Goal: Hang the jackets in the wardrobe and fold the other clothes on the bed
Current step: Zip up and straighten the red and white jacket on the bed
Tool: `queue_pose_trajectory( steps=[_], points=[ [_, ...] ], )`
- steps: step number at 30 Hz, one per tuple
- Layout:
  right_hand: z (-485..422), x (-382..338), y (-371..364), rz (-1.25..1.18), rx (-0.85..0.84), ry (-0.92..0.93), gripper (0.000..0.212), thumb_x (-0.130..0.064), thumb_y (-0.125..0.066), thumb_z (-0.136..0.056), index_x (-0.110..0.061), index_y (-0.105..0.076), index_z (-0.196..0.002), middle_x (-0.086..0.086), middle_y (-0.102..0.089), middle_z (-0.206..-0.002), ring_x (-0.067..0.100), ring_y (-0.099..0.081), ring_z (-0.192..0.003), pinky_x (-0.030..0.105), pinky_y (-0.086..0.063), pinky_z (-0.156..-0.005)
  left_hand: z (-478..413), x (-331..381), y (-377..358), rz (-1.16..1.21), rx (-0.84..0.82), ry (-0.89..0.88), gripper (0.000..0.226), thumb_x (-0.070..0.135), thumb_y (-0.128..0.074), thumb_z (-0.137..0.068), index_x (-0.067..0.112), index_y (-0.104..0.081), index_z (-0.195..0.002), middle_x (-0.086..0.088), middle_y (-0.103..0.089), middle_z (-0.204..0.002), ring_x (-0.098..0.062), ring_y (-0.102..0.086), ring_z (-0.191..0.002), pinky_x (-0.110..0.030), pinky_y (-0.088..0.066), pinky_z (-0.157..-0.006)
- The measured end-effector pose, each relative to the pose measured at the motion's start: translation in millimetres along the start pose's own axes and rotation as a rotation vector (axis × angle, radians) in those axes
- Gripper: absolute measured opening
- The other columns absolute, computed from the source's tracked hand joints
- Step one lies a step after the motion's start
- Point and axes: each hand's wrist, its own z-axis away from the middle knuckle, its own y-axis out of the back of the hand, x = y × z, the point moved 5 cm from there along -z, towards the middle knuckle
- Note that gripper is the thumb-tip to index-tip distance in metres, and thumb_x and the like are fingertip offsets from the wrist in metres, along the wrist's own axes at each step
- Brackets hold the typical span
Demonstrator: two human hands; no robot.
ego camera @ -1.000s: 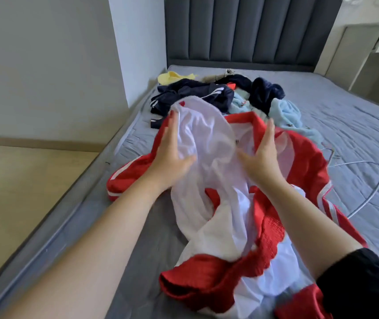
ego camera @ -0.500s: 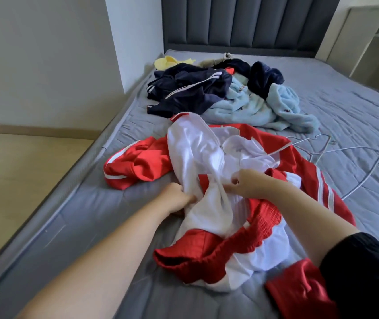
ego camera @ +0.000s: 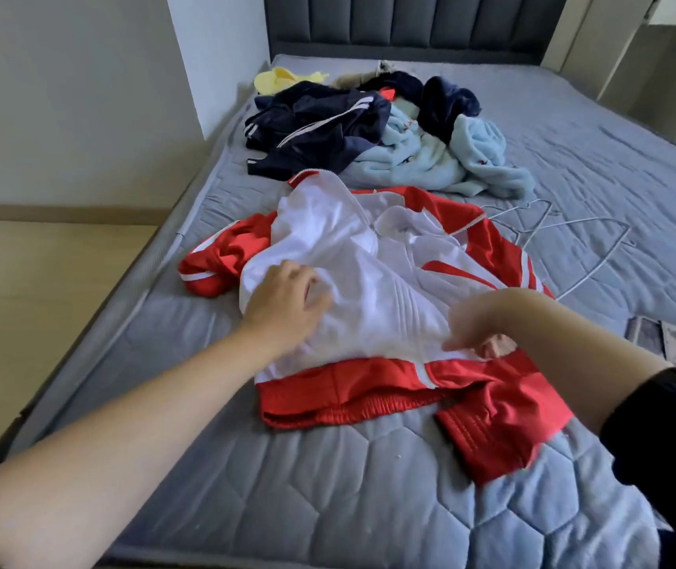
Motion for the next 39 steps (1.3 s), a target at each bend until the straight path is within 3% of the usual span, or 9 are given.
queue_pose_trajectory(
  steps=[4,11,15,18,23,26,28,31,39],
  points=[
    [28.0,-30.8,-19.8,-0.032,-0.113,0.084,0.071,-0.074,-0.040,-0.084,-0.007,-0.062,-0.081,0.008,-0.071,-0.076,0.018,-0.063,-0.063,0.028,-0.046,-0.062,50.5,52.5,-49.5,-0.267,-0.680,-0.194,0.106,0.086,-0.050,-0.062,0.030,-0.019,-0.147,0.000,-0.028,-0.149,-0.023,-0.029,-0.138,-0.049,-0.026,-0.111],
    [43.3,-19.4,-69.9,0.384,-0.166,-0.020,0.066,-0.050,-0.075,-0.075,-0.014,-0.058,-0.127,0.002,-0.058,-0.129,0.026,-0.055,-0.116,0.033,-0.045,-0.097,53.6,110.0,-82.1,-0.467,-0.395,-0.400,0.069,0.030,-0.063,-0.076,0.018,-0.034,-0.137,-0.005,-0.043,-0.135,-0.028,-0.042,-0.121,-0.040,-0.039,-0.095],
    [37.6,0.4,-77.2,0.046,-0.210,-0.053,0.020,-0.020,-0.061,-0.089,-0.001,-0.061,-0.084,0.014,-0.069,-0.111,0.022,-0.068,-0.091,0.017,-0.048,-0.058,44.6,117.3,-91.8,-0.363,-0.400,-0.419,0.063,0.027,-0.057,-0.082,0.025,-0.035,-0.140,-0.003,-0.053,-0.127,-0.027,-0.050,-0.114,-0.038,-0.040,-0.090],
    [36.1,31.1,-69.5,-0.160,-0.131,-0.107,0.023,-0.012,-0.057,-0.085,0.007,-0.065,-0.094,0.012,-0.068,-0.058,0.015,-0.060,-0.041,0.018,-0.046,-0.038,27.6,118.8,-89.3,-0.237,-0.418,-0.341,0.052,0.027,-0.053,-0.084,0.030,-0.044,-0.134,-0.004,-0.059,-0.122,-0.029,-0.054,-0.109,-0.037,-0.043,-0.086],
    [53.5,138.4,-43.9,-0.945,0.749,-0.528,0.013,-0.014,-0.053,-0.076,-0.003,-0.060,-0.072,0.010,-0.064,-0.061,0.027,-0.062,-0.066,0.029,-0.052,-0.063,17.6,123.8,-99.2,-0.143,-0.439,-0.261,0.036,0.020,-0.048,-0.083,0.029,-0.060,-0.116,-0.003,-0.065,-0.114,-0.028,-0.058,-0.105,-0.033,-0.043,-0.080],
    [86.3,205.2,-54.9,-1.815,1.444,-0.739,0.025,-0.012,-0.050,-0.082,-0.006,-0.058,-0.105,0.016,-0.067,-0.107,0.028,-0.065,-0.099,0.034,-0.050,-0.091,22.3,132.4,-112.8,-0.162,-0.533,-0.332,0.054,0.011,-0.045,-0.084,0.037,-0.053,-0.131,0.000,-0.056,-0.130,-0.025,-0.051,-0.119,-0.033,-0.039,-0.095],
    [96.7,223.7,-45.5,-1.848,1.641,-0.672,0.050,-0.013,-0.049,-0.088,-0.010,-0.037,-0.136,0.014,-0.054,-0.130,0.019,-0.056,-0.112,0.024,-0.041,-0.095,25.1,138.3,-117.5,-0.153,-0.540,-0.386,0.055,0.008,-0.043,-0.086,0.037,-0.053,-0.132,0.002,-0.055,-0.132,-0.023,-0.051,-0.120,-0.032,-0.038,-0.096],
    [76.3,209.0,-36.7,-1.596,1.427,-0.616,0.067,-0.018,-0.051,-0.091,-0.006,-0.018,-0.147,0.014,-0.034,-0.148,0.023,-0.041,-0.131,0.027,-0.029,-0.108,19.1,144.0,-111.7,0.029,-0.521,-0.368,0.049,0.005,-0.046,-0.081,0.029,-0.065,-0.118,0.002,-0.066,-0.120,-0.023,-0.058,-0.110,-0.027,-0.040,-0.089],
    [0.5,83.4,-32.3,-0.825,0.662,-0.180,0.039,-0.021,-0.052,-0.090,0.001,-0.049,-0.122,0.020,-0.051,-0.128,0.036,-0.050,-0.118,0.034,-0.039,-0.087,44.3,152.4,-98.1,0.356,-1.064,-0.336,0.052,-0.009,-0.053,-0.080,0.018,-0.064,-0.124,0.010,-0.064,-0.112,-0.003,-0.058,-0.105,-0.009,-0.042,-0.089]
  ],
)
